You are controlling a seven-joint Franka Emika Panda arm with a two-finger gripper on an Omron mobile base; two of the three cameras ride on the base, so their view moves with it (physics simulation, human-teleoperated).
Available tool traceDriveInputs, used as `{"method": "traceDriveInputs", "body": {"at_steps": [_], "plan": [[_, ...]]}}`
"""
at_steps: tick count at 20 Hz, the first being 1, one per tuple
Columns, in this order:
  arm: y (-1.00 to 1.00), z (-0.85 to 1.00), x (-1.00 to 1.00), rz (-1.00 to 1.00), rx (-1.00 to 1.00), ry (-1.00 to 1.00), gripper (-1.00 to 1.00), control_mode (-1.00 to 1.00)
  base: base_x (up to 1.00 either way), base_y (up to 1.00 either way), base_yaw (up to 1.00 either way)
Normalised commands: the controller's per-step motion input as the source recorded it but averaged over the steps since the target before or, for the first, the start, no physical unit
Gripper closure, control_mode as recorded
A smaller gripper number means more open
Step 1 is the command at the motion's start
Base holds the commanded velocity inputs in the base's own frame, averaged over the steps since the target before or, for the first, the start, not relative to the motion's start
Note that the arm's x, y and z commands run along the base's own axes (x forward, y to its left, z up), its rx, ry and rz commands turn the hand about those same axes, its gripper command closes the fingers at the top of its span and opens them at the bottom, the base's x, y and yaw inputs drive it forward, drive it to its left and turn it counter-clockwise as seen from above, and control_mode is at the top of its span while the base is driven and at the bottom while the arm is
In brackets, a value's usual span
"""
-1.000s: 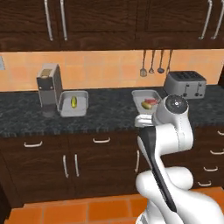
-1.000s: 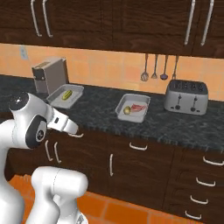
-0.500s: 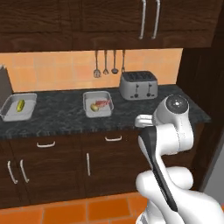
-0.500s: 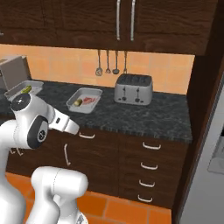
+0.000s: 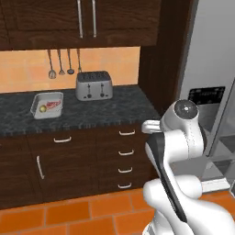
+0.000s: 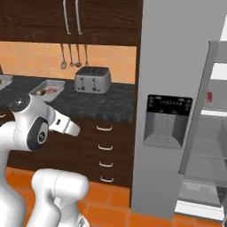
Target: Place one cucumber and one steak in each tupperware on the nearby counter, to pack two identical lunches.
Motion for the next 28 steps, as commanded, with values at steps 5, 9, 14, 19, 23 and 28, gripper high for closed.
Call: {"method": "traceDriveInputs", "body": {"at_steps": [5,9,14,19,23,28], "plan": [[0.0,0.0,0.0,0.0,0.0,0.0,-1.0,1.0,0.0,-1.0,-0.03],[0.0,0.0,0.0,0.0,0.0,0.0,-1.0,1.0,0.11,-1.0,0.0],[0.0,0.0,0.0,0.0,0.0,0.0,-1.0,1.0,0.43,-0.92,0.07],[0.0,0.0,0.0,0.0,0.0,0.0,-1.0,1.0,0.39,-0.66,0.17],[0.0,0.0,0.0,0.0,0.0,0.0,-1.0,1.0,0.49,-0.64,0.12],[0.0,0.0,0.0,0.0,0.0,0.0,-1.0,1.0,0.4,-0.7,0.09]]}}
